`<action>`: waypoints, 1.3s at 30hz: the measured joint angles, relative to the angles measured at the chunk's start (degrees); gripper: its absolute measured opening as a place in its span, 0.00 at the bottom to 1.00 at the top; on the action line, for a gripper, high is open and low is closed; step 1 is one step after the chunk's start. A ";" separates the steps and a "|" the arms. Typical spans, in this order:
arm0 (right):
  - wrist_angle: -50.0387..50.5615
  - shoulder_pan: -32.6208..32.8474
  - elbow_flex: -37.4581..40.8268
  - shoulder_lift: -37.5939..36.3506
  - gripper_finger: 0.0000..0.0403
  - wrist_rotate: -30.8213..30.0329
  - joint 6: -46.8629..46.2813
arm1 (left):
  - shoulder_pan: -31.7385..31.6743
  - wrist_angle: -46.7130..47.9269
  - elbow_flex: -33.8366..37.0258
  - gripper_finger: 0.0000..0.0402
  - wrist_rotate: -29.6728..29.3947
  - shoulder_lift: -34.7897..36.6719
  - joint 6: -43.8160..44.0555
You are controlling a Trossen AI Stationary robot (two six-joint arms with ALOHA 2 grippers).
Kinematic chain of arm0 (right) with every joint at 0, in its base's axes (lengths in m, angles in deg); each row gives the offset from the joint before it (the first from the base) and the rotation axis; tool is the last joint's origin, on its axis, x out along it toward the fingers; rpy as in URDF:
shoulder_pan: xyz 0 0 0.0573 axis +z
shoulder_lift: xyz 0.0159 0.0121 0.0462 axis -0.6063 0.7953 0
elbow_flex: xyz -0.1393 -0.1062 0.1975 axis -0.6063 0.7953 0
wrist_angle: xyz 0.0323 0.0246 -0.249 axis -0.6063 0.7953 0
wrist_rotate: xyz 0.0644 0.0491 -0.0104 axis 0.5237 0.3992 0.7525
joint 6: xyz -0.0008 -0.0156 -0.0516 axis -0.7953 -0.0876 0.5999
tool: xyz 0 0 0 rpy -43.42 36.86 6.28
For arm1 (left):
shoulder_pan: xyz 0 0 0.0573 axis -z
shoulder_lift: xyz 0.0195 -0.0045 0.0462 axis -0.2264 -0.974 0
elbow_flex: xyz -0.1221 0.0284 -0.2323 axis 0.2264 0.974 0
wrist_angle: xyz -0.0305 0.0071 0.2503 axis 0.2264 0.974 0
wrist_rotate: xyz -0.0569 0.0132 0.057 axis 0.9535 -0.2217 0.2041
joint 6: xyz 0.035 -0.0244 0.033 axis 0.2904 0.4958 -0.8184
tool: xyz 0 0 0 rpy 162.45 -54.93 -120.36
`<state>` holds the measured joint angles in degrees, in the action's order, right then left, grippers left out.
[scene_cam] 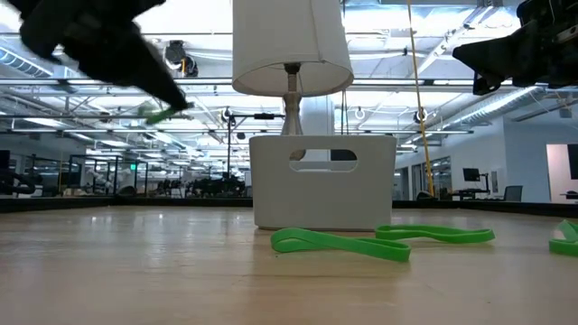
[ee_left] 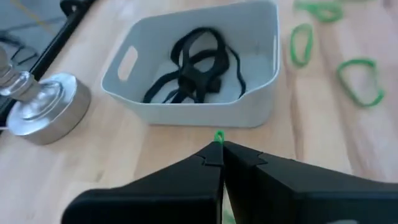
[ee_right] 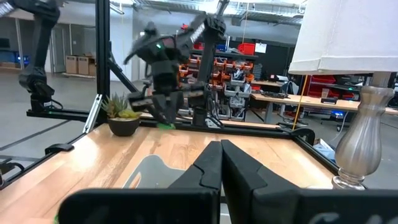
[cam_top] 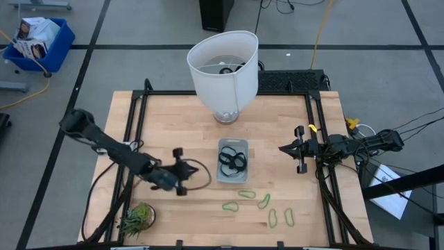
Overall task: Pick and place rubber bands into bin
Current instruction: Put the green rubber band into the gray bin
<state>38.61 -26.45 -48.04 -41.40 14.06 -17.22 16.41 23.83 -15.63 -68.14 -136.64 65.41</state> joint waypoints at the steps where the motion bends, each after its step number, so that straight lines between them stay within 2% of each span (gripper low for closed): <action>1: -0.02 0.00 0.00 0.00 0.00 -0.05 0.00 | -0.06 -4.87 3.41 0.01 -0.08 1.78 -0.44; 4: 0.00 0.00 0.00 0.02 0.00 -0.04 0.00 | -0.72 -22.74 14.03 0.01 0.10 5.80 -1.14; 7: 0.00 0.00 0.00 0.00 0.00 -0.07 0.02 | -2.00 -37.68 22.19 0.01 0.10 6.36 -0.92; 9: -0.03 0.00 0.00 0.00 0.00 -0.08 0.04 | -3.13 -44.65 24.73 0.01 0.07 6.42 -0.37; 11: -0.03 0.00 0.00 0.02 0.00 -0.08 0.05 | -4.45 -47.78 25.04 0.00 0.07 5.95 -0.29; 16: -0.19 0.00 -0.01 0.00 0.00 -0.10 0.09 | -7.42 -47.05 19.37 0.00 4.58 5.09 -4.58; 23: -0.26 0.00 0.00 0.00 0.00 -0.11 -0.38 | -10.83 -39.66 5.38 0.00 11.03 -0.91 -14.00; 30: -0.26 0.00 0.00 0.00 0.00 -0.11 -0.94 | -16.38 -30.82 -7.96 0.00 16.67 -14.01 -15.36; 35: 0.39 0.00 0.00 0.00 0.00 -0.11 -0.96 | -18.85 -30.17 -14.12 0.00 23.98 -24.50 -15.69; 39: 1.01 0.00 0.00 0.07 0.00 -0.11 -0.96 | -19.78 -27.05 -18.70 0.00 27.15 -30.84 -15.33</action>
<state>39.61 -26.45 -48.04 -41.33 13.95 -18.18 -3.37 -3.23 -34.34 -40.98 -167.48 50.09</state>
